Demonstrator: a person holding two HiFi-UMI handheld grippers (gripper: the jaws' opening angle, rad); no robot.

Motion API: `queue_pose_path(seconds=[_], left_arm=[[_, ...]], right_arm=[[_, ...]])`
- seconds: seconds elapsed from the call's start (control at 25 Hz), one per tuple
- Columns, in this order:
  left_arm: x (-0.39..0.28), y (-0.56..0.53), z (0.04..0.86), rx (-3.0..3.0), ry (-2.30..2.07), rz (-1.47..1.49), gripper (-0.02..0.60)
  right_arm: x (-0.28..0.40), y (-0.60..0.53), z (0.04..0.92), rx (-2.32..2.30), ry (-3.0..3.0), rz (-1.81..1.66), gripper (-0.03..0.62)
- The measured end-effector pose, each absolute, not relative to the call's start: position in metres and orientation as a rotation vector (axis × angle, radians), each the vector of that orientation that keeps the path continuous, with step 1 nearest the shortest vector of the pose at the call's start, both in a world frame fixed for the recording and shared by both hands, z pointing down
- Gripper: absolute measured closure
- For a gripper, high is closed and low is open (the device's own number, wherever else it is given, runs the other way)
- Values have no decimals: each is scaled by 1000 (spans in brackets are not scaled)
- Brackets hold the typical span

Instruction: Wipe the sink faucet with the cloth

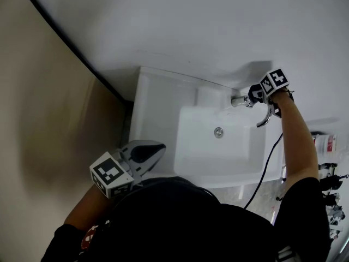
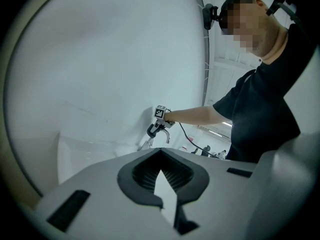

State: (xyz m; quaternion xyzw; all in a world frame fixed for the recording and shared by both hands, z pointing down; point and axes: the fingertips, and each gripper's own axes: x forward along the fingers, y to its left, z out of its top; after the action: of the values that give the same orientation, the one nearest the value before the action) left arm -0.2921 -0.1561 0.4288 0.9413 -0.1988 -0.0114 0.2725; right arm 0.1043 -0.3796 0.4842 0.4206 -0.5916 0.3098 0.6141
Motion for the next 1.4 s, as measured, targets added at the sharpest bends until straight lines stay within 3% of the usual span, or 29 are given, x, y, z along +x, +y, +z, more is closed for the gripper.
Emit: queue_pose_path(seconds=[0.52,1.4], left_arm=[[-281,-147,413,2580,-497,-28,589],[-185,-143,399,2617,-707,104,589]], right_arm=[[114,-314,412,1107,-1611,769,447],[116,-236,438,1272,-2054,601,451]])
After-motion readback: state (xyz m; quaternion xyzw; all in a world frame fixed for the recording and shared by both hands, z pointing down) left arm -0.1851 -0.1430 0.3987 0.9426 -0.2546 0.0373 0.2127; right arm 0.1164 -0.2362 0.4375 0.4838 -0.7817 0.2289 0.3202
